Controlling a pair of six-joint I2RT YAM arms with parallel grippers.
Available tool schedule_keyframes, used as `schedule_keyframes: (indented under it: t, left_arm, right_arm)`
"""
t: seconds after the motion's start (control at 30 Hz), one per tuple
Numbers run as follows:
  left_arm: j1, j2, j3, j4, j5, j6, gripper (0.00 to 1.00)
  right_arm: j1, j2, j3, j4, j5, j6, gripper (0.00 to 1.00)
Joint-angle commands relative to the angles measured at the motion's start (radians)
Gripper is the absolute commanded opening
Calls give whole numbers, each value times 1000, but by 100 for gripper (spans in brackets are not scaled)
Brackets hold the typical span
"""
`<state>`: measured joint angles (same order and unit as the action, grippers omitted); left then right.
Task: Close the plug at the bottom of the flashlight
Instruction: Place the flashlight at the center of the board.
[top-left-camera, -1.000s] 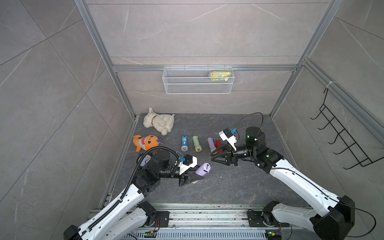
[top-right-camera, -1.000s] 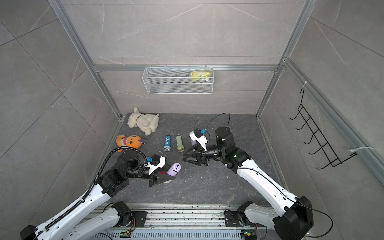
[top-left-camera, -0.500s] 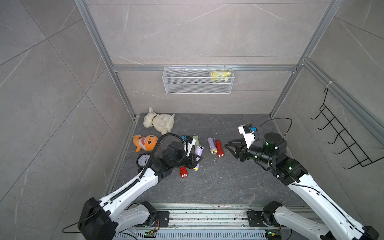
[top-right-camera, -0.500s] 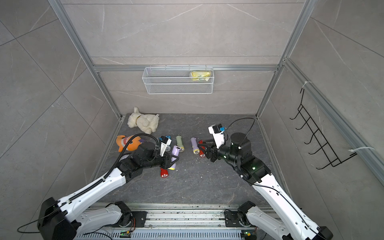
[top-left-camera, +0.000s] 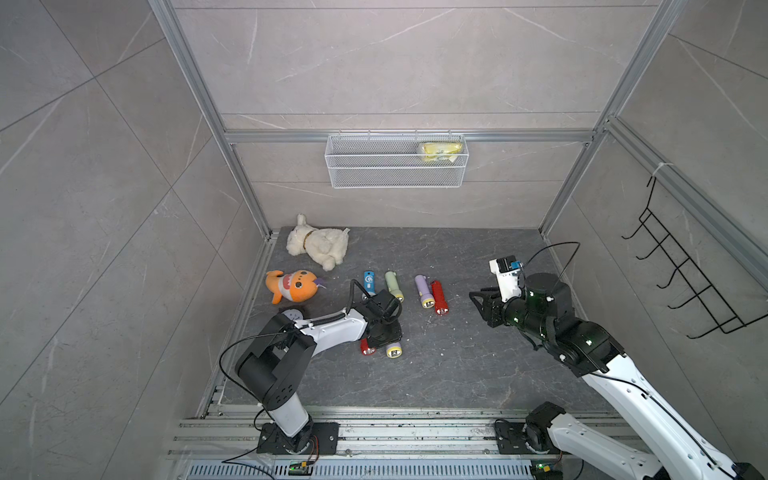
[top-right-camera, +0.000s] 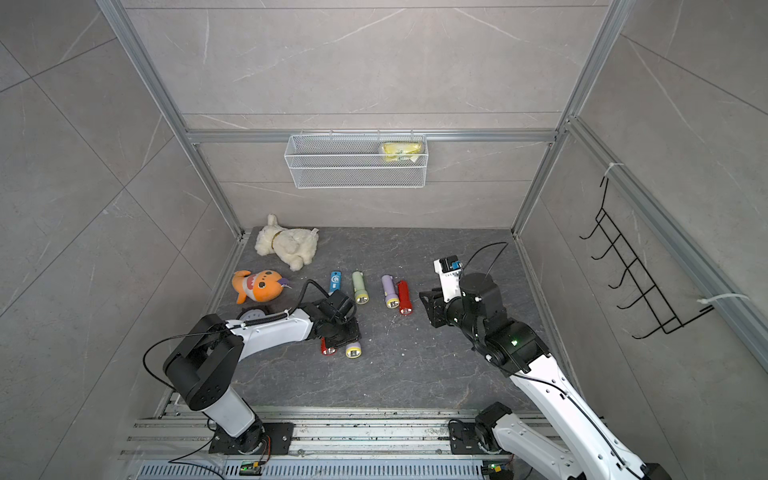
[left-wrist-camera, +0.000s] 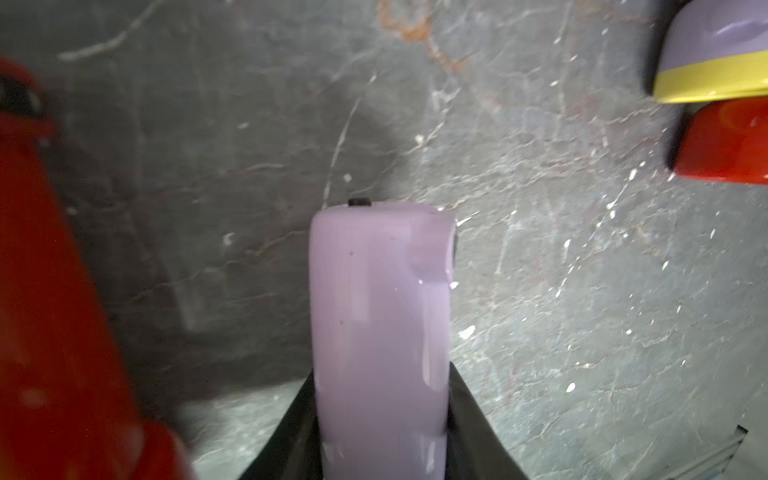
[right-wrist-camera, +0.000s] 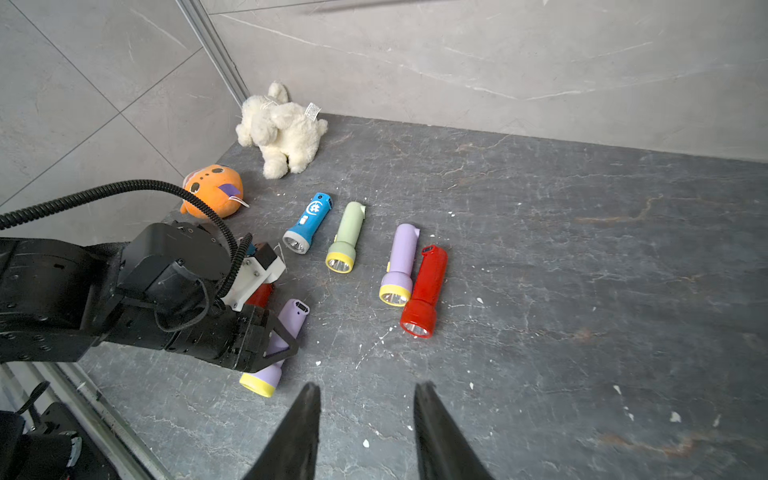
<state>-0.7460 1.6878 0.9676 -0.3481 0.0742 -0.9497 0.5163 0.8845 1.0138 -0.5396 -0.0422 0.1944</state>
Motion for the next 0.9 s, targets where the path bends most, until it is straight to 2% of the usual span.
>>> schedule_keyframes:
  t: [0.0,0.17,0.2,0.23,0.27,0.33,0.37,0.4,0.43,0.47,0.73,0.8,0.87]
  left_arm:
    - [-19,53,67,-45,-54,-34,0]
    - [-26,149,107,-45,-22,-34,1]
    - [-27,156,112,-43,-20,-30,9]
    - [-28,159,117,-45,-23,-25,33]
    - [-29,160,119,-43,-24,-18,47]
    - [-30,152,124,-54,-31,-12,64]
    - [-30,143,123,-55,-33,-8,85]
    - [-30,135,122,-61,-34,-8,100]
    - [-30,126,120,-63,-36,-6,100]
    - [-30,112,119,-68,-38,-3,100]
    - [-33,-102,149,-209,-136,54,100]
    - [-30,-180,218,-289,-230,133,100]
    - [-30,-271,284,-347,-390,206,100]
  right_arm:
    - [-2,6,-11,-42,54,-9,40]
    - [-2,13,-30,-24,70,-6,40]
    - [-2,14,-34,-19,70,-4,40]
    - [-2,16,-37,-14,69,-3,41]
    - [-2,18,-40,-11,67,-3,41]
    - [-2,26,-44,-7,67,-3,43]
    - [-2,31,-46,-5,69,0,45]
    - [-2,35,-49,-3,69,3,48]
    - [-2,40,-49,-1,69,6,58]
    - [-1,45,-50,2,70,9,99]
    - [-2,43,-57,59,82,12,99]
    - [-2,24,-72,106,78,-4,100]
    - [-2,-5,-101,179,137,-13,100]
